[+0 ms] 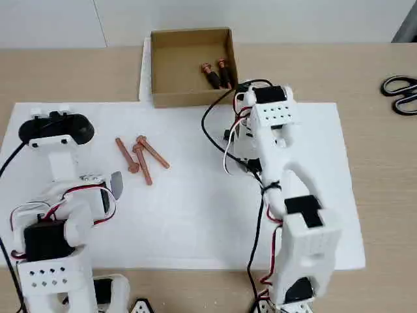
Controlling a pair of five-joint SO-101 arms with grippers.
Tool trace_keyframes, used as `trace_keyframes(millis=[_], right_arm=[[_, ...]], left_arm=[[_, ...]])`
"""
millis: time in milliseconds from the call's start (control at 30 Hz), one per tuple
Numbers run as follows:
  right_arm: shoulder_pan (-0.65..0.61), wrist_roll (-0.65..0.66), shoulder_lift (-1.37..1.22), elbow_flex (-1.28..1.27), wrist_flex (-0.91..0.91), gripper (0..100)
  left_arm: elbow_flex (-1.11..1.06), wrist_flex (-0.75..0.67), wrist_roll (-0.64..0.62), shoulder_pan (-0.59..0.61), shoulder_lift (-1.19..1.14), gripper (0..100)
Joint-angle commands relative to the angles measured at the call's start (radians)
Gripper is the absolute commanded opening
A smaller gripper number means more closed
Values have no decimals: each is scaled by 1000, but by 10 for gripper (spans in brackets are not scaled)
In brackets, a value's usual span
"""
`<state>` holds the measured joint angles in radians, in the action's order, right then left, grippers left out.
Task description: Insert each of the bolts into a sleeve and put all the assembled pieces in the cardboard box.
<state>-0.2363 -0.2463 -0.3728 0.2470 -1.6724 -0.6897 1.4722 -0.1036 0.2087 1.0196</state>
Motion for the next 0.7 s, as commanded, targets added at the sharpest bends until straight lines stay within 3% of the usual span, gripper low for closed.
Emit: trace_keyframes(millis=[0, 200, 667], right_arm=[[-2, 11, 128, -80, -8, 37], [-2, 14, 122, -181, -1, 39], [-2, 186, 5, -147, 8, 40]], left_arm=[[5, -5, 5, 5, 9, 210], [5, -5, 5, 5, 9, 210], [5, -3, 5, 5, 9, 210]])
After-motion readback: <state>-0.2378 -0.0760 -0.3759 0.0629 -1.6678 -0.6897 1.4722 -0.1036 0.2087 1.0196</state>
